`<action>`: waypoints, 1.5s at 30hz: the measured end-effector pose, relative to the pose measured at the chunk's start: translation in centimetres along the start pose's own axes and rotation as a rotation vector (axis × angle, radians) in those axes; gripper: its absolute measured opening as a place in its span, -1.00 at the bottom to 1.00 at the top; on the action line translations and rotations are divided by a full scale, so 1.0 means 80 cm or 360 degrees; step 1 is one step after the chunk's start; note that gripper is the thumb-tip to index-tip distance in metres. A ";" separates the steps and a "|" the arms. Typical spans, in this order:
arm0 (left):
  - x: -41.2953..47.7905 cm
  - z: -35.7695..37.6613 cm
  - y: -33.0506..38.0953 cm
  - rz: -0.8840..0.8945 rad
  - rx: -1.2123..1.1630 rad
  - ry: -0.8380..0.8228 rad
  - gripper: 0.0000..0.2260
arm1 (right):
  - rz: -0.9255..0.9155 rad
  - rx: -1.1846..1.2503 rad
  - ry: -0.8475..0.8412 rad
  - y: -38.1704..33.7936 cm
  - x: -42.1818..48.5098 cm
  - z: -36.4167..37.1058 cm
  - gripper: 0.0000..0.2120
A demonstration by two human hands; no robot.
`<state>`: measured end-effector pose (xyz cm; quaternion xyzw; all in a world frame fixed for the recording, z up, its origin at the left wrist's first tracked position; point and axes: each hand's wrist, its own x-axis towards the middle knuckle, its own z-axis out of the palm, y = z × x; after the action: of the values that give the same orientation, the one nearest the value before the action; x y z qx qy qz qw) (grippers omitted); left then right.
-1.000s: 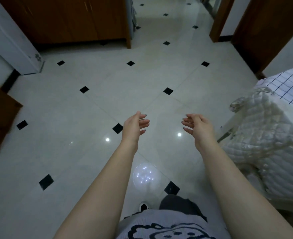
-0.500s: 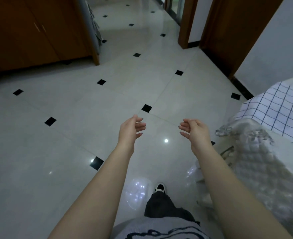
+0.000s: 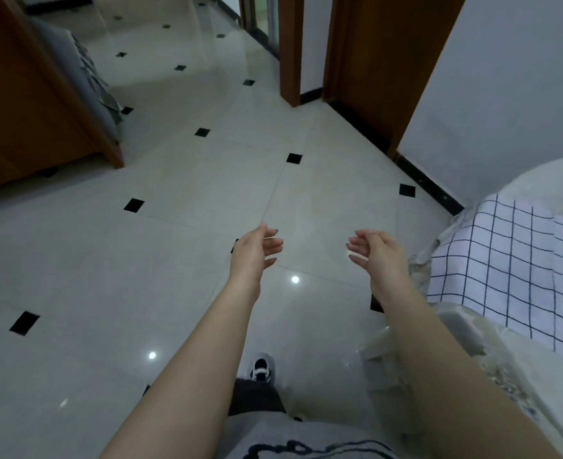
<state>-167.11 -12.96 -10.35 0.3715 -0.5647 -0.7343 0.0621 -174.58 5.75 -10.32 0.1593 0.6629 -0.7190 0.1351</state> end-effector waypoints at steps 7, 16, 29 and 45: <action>0.132 0.065 0.047 -0.0017 0.0121 -0.0193 -0.72 | 0.0002 0.0042 0.0181 -0.026 0.110 0.028 -0.80; 0.311 0.160 0.149 0.0014 0.0300 -0.0479 -0.73 | -0.0069 0.0208 0.0454 -0.115 0.262 0.093 -0.80; 0.419 0.345 0.164 -0.0131 0.0557 -0.0955 -0.70 | -0.0028 0.0339 0.1023 -0.145 0.375 0.016 -0.79; 0.399 0.722 0.170 -0.0054 0.0877 -0.1658 -0.77 | -0.0238 0.0745 0.1563 -0.261 0.492 -0.211 -0.81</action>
<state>-229.99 11.18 -8.66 -0.0267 -0.6847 -0.6472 -0.3340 -218.14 25.01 -8.58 0.4543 0.4798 -0.6961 -0.2807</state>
